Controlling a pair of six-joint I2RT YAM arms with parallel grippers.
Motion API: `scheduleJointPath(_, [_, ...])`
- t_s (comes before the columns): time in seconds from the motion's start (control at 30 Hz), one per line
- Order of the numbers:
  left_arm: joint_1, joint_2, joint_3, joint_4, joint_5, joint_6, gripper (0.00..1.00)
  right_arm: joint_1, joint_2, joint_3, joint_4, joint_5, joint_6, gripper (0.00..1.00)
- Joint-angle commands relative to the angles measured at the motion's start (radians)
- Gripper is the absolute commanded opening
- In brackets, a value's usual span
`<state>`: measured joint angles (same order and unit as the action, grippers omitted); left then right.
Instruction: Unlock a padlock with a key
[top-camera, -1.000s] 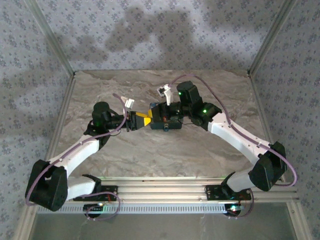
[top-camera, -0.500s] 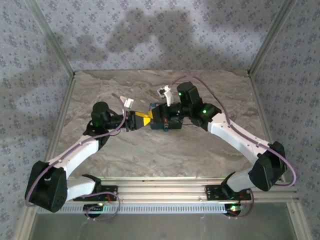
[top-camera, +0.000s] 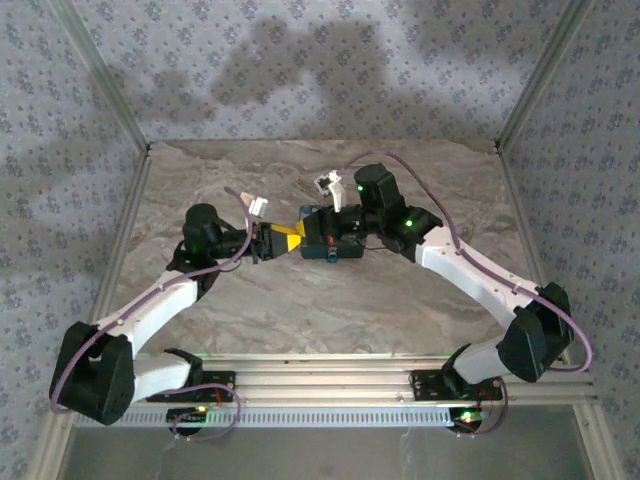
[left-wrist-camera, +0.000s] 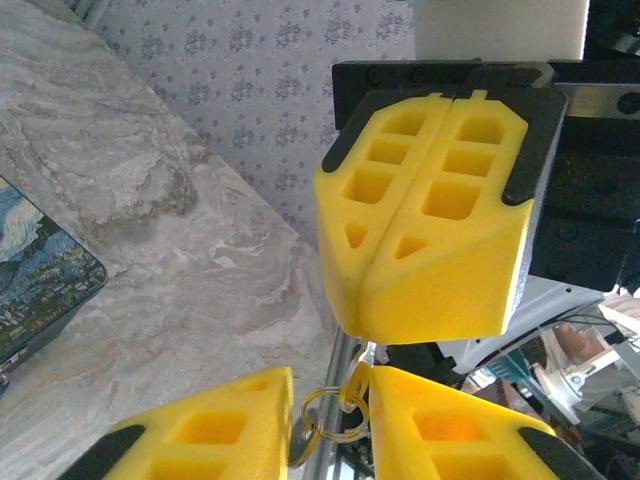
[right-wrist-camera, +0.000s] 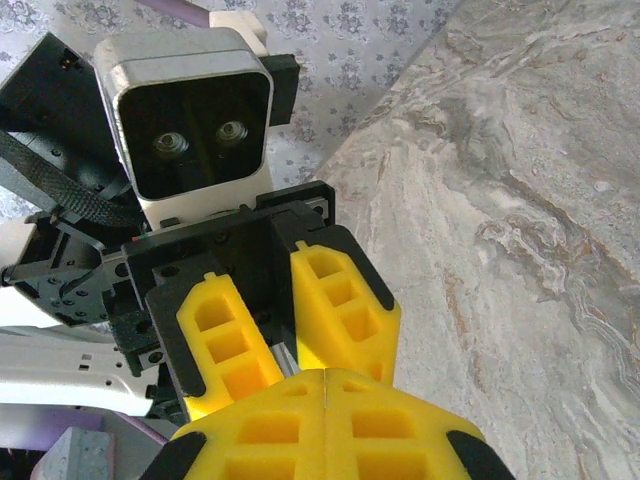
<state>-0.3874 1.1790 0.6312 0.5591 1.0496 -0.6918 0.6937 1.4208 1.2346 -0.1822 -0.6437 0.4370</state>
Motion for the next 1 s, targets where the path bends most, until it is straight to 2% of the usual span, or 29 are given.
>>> scheduleJointPath(0.0, [-0.005, -0.017, 0.025, 0.035, 0.015, 0.01, 0.14, 0.004, 0.004, -0.007, 0.017, -0.019, 0.011, 0.0])
scheduleJointPath(0.07, [-0.005, -0.021, 0.024, 0.031, 0.014, 0.019, 0.0, 0.005, 0.004, -0.009, 0.015, -0.017, 0.011, 0.0])
scheduleJointPath(0.2, [0.0, -0.043, 0.018, -0.018, -0.017, 0.05, 0.0, 0.005, 0.004, -0.007, 0.003, -0.002, 0.009, 0.01])
scheduleJointPath(0.27, [0.008, -0.058, 0.004, -0.039, -0.04, 0.064, 0.0, 0.004, 0.005, -0.002, -0.009, 0.011, 0.012, 0.14])
scheduleJointPath(0.4, [0.015, -0.092, -0.017, -0.14, -0.088, 0.129, 0.0, 0.001, -0.006, 0.003, -0.032, 0.056, 0.03, 0.48])
scheduleJointPath(0.5, [0.015, -0.115, -0.022, -0.231, -0.112, 0.184, 0.0, -0.011, -0.026, 0.001, -0.052, 0.106, 0.051, 0.59])
scheduleJointPath(0.63, [0.015, -0.151, -0.021, -0.384, -0.168, 0.271, 0.0, -0.038, -0.055, -0.033, -0.097, 0.266, 0.11, 0.62])
scheduleJointPath(0.73, [0.015, -0.181, -0.021, -0.508, -0.25, 0.325, 0.0, -0.038, -0.05, -0.09, -0.19, 0.501, 0.145, 0.6])
scheduleJointPath(0.8, [0.016, -0.191, -0.024, -0.565, -0.293, 0.34, 0.0, -0.011, -0.022, -0.112, -0.247, 0.663, 0.181, 0.58])
scheduleJointPath(0.97, [0.016, -0.207, -0.052, -0.63, -0.352, 0.345, 0.0, 0.1, 0.096, -0.143, -0.262, 0.912, 0.238, 0.56])
